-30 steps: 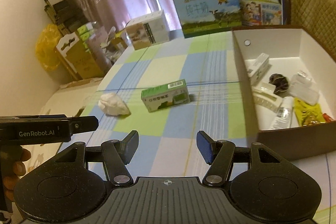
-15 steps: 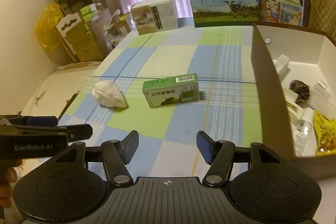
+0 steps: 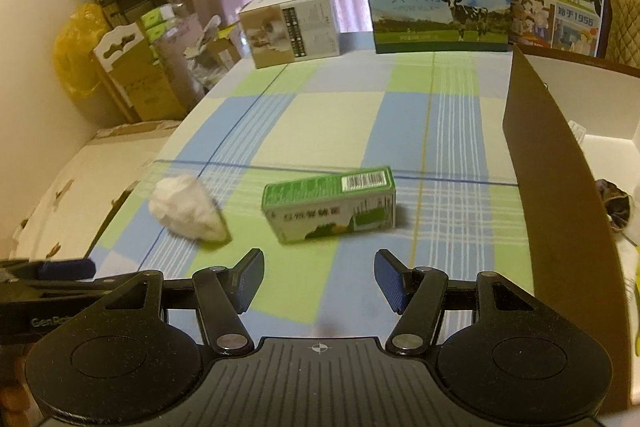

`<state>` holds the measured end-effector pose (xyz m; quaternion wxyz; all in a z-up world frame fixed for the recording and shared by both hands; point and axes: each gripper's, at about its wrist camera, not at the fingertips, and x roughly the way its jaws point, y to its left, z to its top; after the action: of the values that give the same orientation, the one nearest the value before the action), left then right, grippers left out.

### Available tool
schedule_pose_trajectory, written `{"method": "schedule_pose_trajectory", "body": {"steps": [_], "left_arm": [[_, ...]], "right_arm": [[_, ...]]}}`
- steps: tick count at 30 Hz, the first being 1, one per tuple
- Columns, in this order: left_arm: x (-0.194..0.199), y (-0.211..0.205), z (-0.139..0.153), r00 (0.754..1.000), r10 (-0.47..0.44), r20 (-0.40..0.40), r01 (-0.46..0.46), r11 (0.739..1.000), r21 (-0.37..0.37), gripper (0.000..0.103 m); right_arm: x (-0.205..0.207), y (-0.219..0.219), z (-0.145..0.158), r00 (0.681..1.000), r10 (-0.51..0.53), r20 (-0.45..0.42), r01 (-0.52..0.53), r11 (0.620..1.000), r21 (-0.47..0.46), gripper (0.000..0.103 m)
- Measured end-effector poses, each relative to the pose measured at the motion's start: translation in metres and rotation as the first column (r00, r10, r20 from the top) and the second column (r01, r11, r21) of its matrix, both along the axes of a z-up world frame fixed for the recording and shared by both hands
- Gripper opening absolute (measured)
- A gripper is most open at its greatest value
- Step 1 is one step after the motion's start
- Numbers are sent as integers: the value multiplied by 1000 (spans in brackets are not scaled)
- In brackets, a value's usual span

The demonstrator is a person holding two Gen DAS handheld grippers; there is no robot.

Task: Organize objects
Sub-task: 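Move the right tool to the green-and-white spray box and grasp it, then lift the spray box upright with the right tool while the left tool approaches the white towel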

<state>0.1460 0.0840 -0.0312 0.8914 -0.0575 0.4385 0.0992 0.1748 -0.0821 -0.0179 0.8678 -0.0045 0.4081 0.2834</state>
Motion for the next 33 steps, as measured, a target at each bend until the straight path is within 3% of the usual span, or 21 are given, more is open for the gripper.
{"method": "schedule_pose_trajectory", "body": {"steps": [5, 9, 13, 17, 20, 22, 28, 33], "left_arm": [[21, 17, -5, 998, 59, 12, -58, 997, -48, 82], [43, 22, -7, 996, 85, 31, -84, 996, -27, 82], [63, 23, -15, 995, 94, 40, -94, 996, -2, 82], [70, 25, -26, 994, 106, 16, -106, 994, -12, 82], [67, 26, -28, 996, 94, 13, -93, 995, -26, 82], [65, 28, -27, 994, 104, 14, -104, 994, -19, 83], [62, 44, -29, 986, 166, -1, -165, 986, -37, 83], [58, 50, -29, 984, 180, -7, -180, 983, -39, 83]], "right_arm": [[31, 4, -8, 996, -87, 9, 86, 996, 35, 58], [58, 1, -18, 986, -168, 18, 167, 984, 69, 57], [82, -1, -31, 977, -211, 22, 208, 975, 84, 40], [89, -10, -34, 985, -173, 0, 171, 976, 132, 40], [87, -9, -26, 992, -116, 38, 110, 983, 148, 48], [86, -4, -28, 990, -127, 64, 119, 986, 118, 64], [92, -9, -43, 990, -134, -42, 140, 974, 180, 64], [71, -5, -35, 995, -53, -87, 70, 976, 206, 64]]}}
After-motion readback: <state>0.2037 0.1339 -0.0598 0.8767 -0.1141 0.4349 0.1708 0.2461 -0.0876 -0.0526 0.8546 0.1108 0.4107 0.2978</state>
